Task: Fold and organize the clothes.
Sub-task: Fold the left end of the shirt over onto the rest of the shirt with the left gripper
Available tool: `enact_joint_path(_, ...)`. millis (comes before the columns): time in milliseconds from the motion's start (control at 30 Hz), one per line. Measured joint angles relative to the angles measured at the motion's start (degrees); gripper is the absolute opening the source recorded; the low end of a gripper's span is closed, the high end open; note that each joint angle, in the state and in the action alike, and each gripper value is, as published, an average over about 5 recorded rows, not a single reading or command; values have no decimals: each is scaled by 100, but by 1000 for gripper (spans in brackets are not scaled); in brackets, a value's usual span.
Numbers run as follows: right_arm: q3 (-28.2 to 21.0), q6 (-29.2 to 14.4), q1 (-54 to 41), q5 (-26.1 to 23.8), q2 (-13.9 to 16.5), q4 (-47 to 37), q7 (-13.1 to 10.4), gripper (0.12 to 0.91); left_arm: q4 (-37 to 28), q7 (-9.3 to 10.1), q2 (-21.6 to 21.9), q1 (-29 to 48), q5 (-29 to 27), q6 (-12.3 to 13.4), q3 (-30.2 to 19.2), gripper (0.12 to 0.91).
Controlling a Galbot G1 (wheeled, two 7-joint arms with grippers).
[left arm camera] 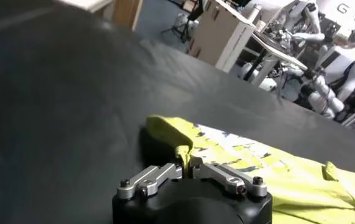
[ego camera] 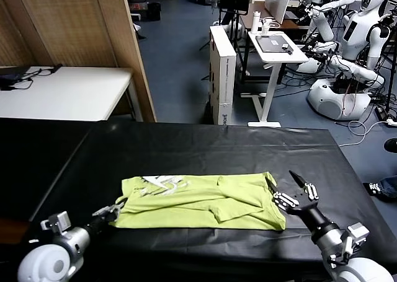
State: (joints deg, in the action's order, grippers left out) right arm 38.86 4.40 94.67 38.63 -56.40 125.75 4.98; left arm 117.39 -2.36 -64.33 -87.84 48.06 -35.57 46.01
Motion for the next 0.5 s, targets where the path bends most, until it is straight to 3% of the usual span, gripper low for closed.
enact_joint_path(233, -90, 10, -61, -51, -39, -86, -56, 907, 198, -100, 320, -250, -859, 408, 462, 192)
enact_joint_path(333, -99, 20, -45, -95, -62, -72, -63, 907, 344, -48, 323, -266, -1054, 406, 511, 192)
enact_joint_path(500, -5, 30, 57, -209, -129, -40, -60, 907, 647, 160, 108, -176, -883, 210, 256, 192)
